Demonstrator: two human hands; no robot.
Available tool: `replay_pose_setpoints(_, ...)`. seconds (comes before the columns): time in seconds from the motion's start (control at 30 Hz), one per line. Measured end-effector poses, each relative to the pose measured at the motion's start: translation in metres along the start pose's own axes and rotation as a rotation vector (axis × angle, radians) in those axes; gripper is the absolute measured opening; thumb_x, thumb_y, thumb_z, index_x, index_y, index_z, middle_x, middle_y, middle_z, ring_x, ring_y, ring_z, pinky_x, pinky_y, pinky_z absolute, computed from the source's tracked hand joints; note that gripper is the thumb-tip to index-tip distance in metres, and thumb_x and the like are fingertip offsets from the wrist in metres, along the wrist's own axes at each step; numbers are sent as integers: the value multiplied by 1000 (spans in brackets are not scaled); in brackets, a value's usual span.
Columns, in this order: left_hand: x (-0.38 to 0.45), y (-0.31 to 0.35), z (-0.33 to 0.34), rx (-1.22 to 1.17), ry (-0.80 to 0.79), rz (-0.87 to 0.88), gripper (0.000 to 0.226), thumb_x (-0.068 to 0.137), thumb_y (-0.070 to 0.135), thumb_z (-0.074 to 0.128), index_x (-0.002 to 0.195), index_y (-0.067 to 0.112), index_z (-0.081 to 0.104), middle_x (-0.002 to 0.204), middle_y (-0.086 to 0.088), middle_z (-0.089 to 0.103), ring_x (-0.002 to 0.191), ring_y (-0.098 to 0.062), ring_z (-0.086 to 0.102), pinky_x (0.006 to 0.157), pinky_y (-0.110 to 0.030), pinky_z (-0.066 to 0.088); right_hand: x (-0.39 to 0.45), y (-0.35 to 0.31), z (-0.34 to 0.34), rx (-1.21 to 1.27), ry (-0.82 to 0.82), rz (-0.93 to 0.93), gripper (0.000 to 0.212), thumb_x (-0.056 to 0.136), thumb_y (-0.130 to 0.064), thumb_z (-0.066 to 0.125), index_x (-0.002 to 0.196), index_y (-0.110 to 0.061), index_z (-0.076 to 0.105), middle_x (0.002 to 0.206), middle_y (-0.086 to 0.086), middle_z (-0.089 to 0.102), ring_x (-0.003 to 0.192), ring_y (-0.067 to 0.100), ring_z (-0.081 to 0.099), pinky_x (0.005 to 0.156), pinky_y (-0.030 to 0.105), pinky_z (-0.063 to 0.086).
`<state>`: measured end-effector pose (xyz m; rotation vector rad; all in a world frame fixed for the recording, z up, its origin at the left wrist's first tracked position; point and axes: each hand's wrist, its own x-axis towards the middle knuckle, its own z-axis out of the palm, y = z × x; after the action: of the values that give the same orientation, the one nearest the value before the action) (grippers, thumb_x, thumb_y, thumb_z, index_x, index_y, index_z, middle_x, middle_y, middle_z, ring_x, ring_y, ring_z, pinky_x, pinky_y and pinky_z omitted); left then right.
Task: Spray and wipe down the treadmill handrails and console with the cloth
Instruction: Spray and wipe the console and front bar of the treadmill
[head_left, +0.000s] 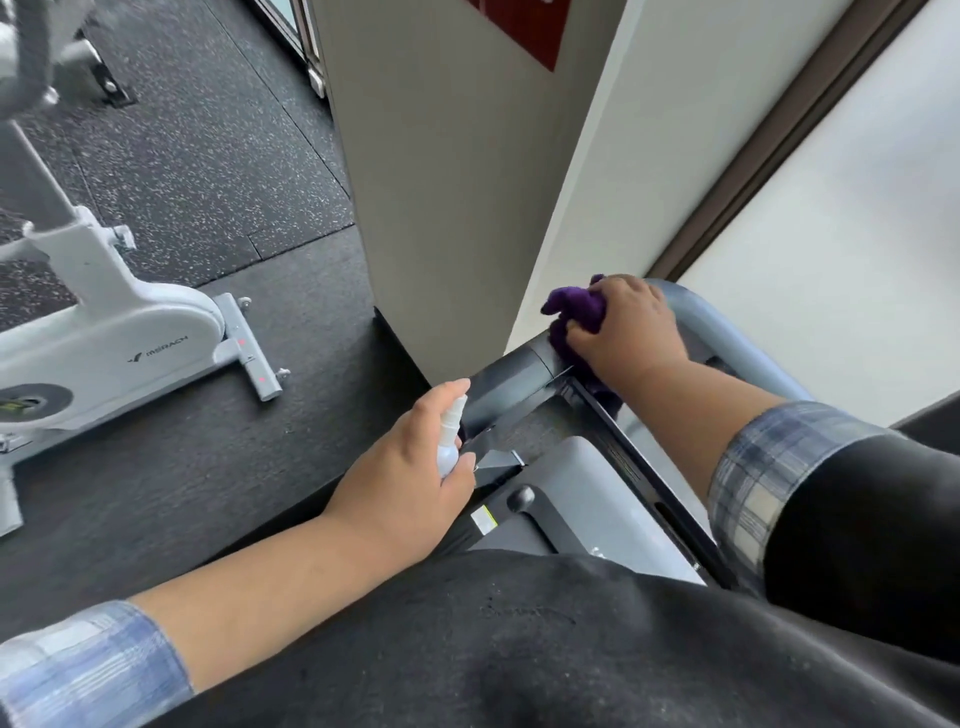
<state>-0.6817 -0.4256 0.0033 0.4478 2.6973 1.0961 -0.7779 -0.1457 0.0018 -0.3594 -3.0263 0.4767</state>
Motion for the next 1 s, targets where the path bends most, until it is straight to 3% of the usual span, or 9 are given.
replay_pose_setpoints(0.17,11,4,2,-46,28,48,69,91,27,65,136,51,19,138,1,55,109,-5,43,77,1,28,-57,-61,31,69,-79,-336,50,72,-42,67,117,-23,67,124,1,62,114,27,57,103,38,42)
replay_pose_setpoints(0.27,19,6,5,-39,14,45,71,89,28,68,134,54,20,138,6,55,107,-6,54,80,-13,36,-74,-74,50,-8,-148,-519,50,76,-39,65,123,-21,65,129,-1,61,121,25,55,106,40,39)
replay_pose_setpoints(0.3,21,7,6,-35,11,49,71,88,29,68,133,56,21,137,9,55,104,-2,54,78,-11,37,-71,-70,49,6,-143,-525,51,76,-39,69,124,-20,65,129,-1,61,120,26,56,106,41,39)
replay_pose_setpoints(0.37,25,7,8,-47,1,55,68,87,31,66,131,59,22,125,16,57,94,12,51,70,-2,35,-61,-57,43,79,-85,-487,54,74,-41,77,122,-18,66,123,2,64,115,28,59,103,43,44)
replay_pose_setpoints(0.43,27,8,10,-58,-30,54,66,85,36,63,130,62,21,107,26,57,92,21,49,67,-1,35,-48,-40,33,121,0,-378,50,74,-39,77,118,-17,67,118,3,66,109,30,60,98,40,46)
replay_pose_setpoints(0.57,31,9,13,-39,-86,80,66,85,37,62,132,60,20,107,36,51,93,17,50,64,-1,36,-14,22,1,79,58,-77,45,82,-38,70,124,-20,63,128,4,61,119,31,52,102,41,41)
replay_pose_setpoints(0.67,37,8,13,-3,-95,103,69,86,35,63,133,60,19,104,31,53,96,15,49,67,-7,34,3,78,-22,-28,83,101,45,84,-35,67,126,-20,61,131,6,58,123,32,49,106,39,37)
replay_pose_setpoints(0.87,60,26,20,28,-107,182,68,88,31,63,135,56,20,110,13,59,85,-6,52,74,-25,38,-1,52,-2,62,174,227,46,82,-32,68,125,-19,59,131,6,57,120,32,48,105,40,39)
replay_pose_setpoints(1.0,79,43,35,-4,-103,208,67,88,31,61,134,57,20,115,10,60,89,-9,53,75,-23,36,-25,26,18,221,218,93,51,78,-24,75,126,-13,61,130,7,59,119,28,49,107,36,37)
